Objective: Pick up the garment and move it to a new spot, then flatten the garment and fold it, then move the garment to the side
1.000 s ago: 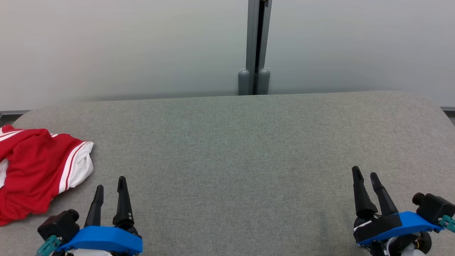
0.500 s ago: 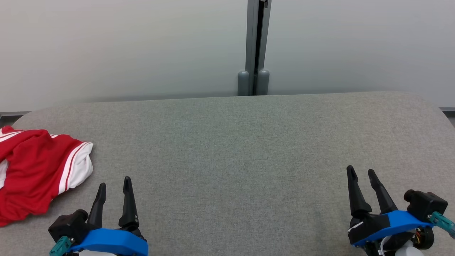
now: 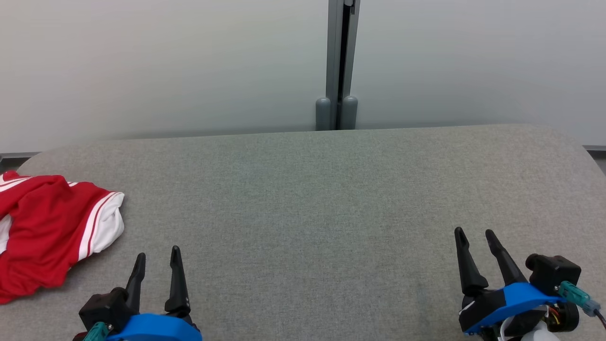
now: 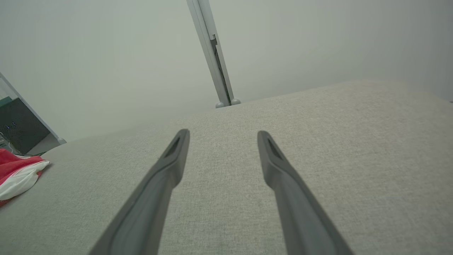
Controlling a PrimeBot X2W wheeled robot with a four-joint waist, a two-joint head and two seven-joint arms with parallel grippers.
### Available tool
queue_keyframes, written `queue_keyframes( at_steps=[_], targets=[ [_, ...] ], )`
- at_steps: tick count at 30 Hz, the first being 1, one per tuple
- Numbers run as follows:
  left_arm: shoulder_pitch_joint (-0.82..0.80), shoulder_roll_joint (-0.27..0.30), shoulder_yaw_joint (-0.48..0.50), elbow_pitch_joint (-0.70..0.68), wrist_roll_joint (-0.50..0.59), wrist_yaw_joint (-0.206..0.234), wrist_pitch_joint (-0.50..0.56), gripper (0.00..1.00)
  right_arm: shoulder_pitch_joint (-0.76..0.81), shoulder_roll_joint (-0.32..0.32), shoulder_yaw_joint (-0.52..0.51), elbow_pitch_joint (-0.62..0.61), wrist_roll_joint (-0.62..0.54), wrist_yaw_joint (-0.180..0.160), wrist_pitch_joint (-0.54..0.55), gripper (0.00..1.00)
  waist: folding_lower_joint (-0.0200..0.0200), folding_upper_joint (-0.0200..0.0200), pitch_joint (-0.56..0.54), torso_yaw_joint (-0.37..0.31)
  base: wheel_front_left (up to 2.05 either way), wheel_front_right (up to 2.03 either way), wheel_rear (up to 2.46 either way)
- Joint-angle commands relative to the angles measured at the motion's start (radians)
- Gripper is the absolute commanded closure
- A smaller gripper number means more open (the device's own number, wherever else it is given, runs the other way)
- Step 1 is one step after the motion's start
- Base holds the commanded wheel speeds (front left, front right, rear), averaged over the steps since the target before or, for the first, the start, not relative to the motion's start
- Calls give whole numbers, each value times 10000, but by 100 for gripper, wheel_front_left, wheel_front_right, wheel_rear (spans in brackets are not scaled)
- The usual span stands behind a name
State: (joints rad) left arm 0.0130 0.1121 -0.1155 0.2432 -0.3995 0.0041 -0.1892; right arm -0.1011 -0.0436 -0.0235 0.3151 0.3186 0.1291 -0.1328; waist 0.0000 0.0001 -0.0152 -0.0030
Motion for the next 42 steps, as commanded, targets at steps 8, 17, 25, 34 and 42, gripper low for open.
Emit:
queue_keyframes(
  at_steps=[8, 17, 25, 34, 42],
  targets=[
    [-84, -4, -123, 47, 512, 117, -216, 0, -228, -93, -11, -12, -832, 22, -16, 0, 0, -1, -58, 29, 0, 0, 0],
    [17, 73, -303, 51, 829, -135, -298, 0, -181, -96, -16, -23, -1502, 23, -113, 0, 0, -1, -117, 61, 0, 0, 0],
    [105, 125, -432, 23, 1127, -167, -382, 0, -154, -99, -101, -8, -2087, 25, -217, 0, 0, -1, -174, 124, 0, 0, 0],
    [160, 226, -524, 15, 1575, -14, -390, 0, -123, -103, -85, 38, -2651, 25, -308, 0, 0, -1, -204, 129, 0, 0, 0],
    [124, 254, -547, 40, 1442, 20, -286, 0, -116, -102, -109, 65, -2603, 18, -297, 0, 0, -1, -161, 164, 0, 0, 0]
  ],
)
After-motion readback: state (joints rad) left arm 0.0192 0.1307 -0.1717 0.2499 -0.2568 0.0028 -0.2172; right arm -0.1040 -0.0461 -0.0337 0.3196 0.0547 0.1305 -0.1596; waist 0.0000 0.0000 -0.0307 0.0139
